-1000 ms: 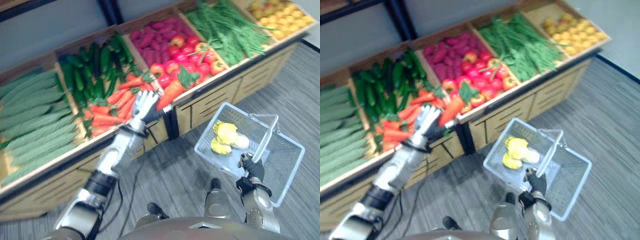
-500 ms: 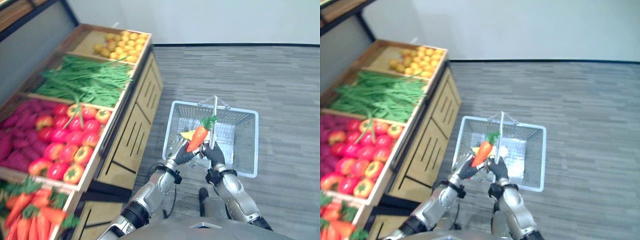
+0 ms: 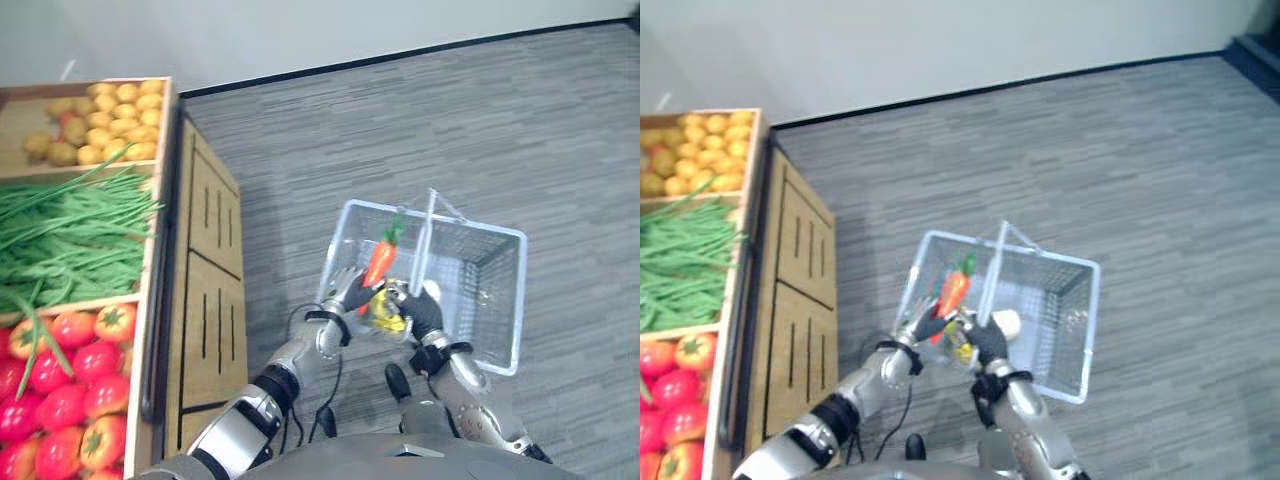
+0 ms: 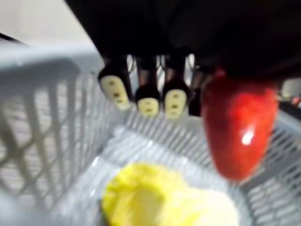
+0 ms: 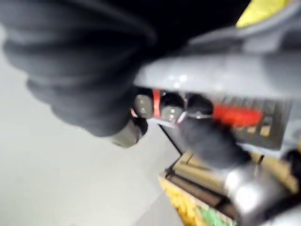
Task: Pick vegetable in the basket
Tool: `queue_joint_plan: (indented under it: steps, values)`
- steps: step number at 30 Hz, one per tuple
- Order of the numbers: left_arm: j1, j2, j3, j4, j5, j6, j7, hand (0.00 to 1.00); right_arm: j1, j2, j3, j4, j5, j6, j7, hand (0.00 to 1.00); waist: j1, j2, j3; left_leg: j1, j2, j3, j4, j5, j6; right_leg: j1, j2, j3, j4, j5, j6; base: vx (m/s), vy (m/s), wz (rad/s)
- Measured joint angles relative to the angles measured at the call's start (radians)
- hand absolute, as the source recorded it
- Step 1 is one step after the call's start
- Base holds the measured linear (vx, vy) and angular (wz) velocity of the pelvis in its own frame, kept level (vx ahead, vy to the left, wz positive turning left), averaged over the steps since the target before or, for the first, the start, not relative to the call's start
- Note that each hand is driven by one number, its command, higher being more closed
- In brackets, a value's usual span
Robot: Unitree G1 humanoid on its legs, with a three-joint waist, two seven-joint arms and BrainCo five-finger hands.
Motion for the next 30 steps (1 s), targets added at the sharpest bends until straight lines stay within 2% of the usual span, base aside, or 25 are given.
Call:
queue_joint_plan:
  steps: [3, 4, 8, 14, 17, 21, 26, 28, 30]
  values:
    - [0.000, -0.002, 0.002, 0.012, -0.001, -0.001, -0.010, 1.00, 0.002, -0.002, -0.009, 0.001, 0.019, 0.001, 0.012, 1.00, 0.008, -0.014, -0.003, 0.014, 0.000, -0.001, -0.011, 0.000, 0.001, 0.016, -0.004, -0.008, -0.012, 0.004, 0.001, -0.04, 0.037, 0.08]
    - [-0.002, -0.001, 0.003, 0.019, -0.001, -0.001, -0.014, 0.00, 0.010, -0.002, -0.016, 0.001, 0.019, 0.001, 0.016, 1.00, 0.007, -0.019, -0.004, 0.013, -0.001, -0.001, -0.011, 0.000, 0.001, 0.016, -0.006, -0.010, -0.012, 0.003, 0.001, -0.06, 0.035, 0.06]
    - [-0.010, -0.002, 0.003, 0.072, -0.001, 0.004, -0.019, 0.00, 0.039, -0.001, -0.035, 0.000, 0.028, 0.002, 0.026, 1.00, -0.001, -0.025, -0.006, 0.013, -0.002, -0.002, -0.011, 0.001, 0.002, 0.015, -0.007, -0.014, -0.012, 0.001, -0.001, -0.04, 0.020, -0.01]
    - [-0.011, -0.005, 0.022, 0.067, -0.006, 0.000, -0.017, 0.00, 0.069, -0.001, -0.087, 0.000, 0.026, 0.002, 0.024, 1.00, -0.002, -0.025, -0.006, 0.011, 0.000, -0.012, -0.013, 0.007, 0.002, 0.016, -0.008, -0.029, -0.012, 0.002, -0.003, 0.00, 0.010, 0.04]
    - [0.006, 0.006, 0.043, 0.001, -0.043, -0.007, -0.017, 0.00, 0.069, 0.014, -0.122, 0.021, -0.017, 0.002, 0.020, 1.00, -0.006, -0.027, -0.009, 0.014, 0.001, -0.038, -0.017, 0.013, 0.000, 0.029, -0.011, -0.064, -0.013, 0.002, -0.002, 0.01, 0.015, 0.24]
    - [0.073, 0.039, 0.062, -0.180, -0.131, -0.047, -0.018, 0.00, 0.045, 0.077, -0.226, 0.178, -0.113, 0.001, -0.013, 1.00, 0.005, -0.033, -0.025, 0.016, 0.007, -0.061, -0.035, 0.028, -0.005, 0.034, -0.010, -0.102, -0.018, 0.002, -0.002, -0.01, 0.003, 0.23]
    - [0.173, 0.040, 0.062, -0.400, -0.331, -0.110, -0.061, 0.00, 0.017, 0.129, -0.326, 0.385, -0.228, 0.003, -0.063, 1.00, 0.015, -0.023, -0.032, 0.026, 0.011, -0.081, -0.048, 0.038, -0.009, 0.049, -0.009, -0.127, -0.019, -0.001, -0.003, -0.02, 0.003, 0.12]
    - [0.201, 0.043, 0.098, -0.525, -0.561, -0.138, -0.109, 0.00, 0.003, 0.172, -0.432, 0.509, -0.296, 0.005, -0.098, 1.00, 0.033, -0.020, -0.033, 0.028, 0.013, -0.090, -0.048, 0.040, -0.010, 0.057, -0.009, -0.142, -0.019, -0.009, -0.003, -0.05, -0.008, 0.18]
    - [0.201, 0.055, 0.148, -0.570, -0.692, -0.154, -0.143, 0.00, -0.009, 0.171, -0.489, 0.574, -0.331, 0.009, -0.122, 1.00, 0.038, -0.014, -0.038, 0.027, 0.013, -0.103, -0.049, 0.042, -0.012, 0.063, -0.010, -0.157, -0.019, -0.012, -0.005, -0.04, -0.006, 0.22]
